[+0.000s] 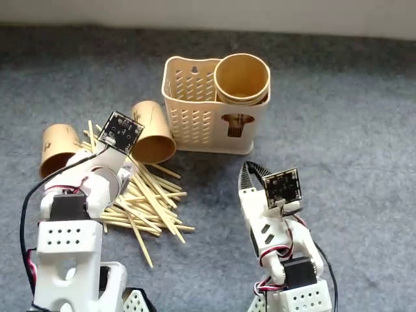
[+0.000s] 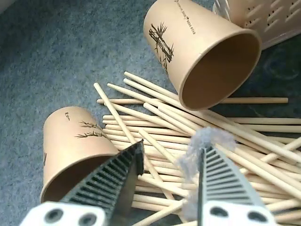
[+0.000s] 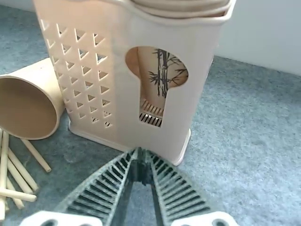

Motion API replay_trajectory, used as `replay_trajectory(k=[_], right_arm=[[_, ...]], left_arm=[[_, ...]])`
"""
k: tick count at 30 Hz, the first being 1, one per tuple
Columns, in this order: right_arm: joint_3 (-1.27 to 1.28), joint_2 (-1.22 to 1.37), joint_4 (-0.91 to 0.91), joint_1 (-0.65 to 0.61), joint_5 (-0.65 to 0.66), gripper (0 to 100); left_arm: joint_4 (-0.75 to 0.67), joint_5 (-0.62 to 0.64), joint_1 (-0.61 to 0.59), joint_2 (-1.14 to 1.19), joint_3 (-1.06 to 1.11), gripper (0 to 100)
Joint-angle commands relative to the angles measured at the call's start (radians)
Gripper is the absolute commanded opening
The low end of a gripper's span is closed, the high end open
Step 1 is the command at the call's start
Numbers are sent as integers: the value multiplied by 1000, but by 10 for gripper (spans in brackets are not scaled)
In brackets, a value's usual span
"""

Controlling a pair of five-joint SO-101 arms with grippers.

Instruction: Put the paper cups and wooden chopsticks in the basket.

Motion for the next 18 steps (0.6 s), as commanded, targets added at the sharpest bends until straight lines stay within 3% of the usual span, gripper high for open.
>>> replay_trajectory(k=[1, 18], right_arm=[[59, -12, 1, 8, 12, 6], [59, -12, 1, 8, 12, 6]], left_arm=[[-104, 44, 39, 21, 7, 192], [-532, 158, 90, 409, 38, 192]])
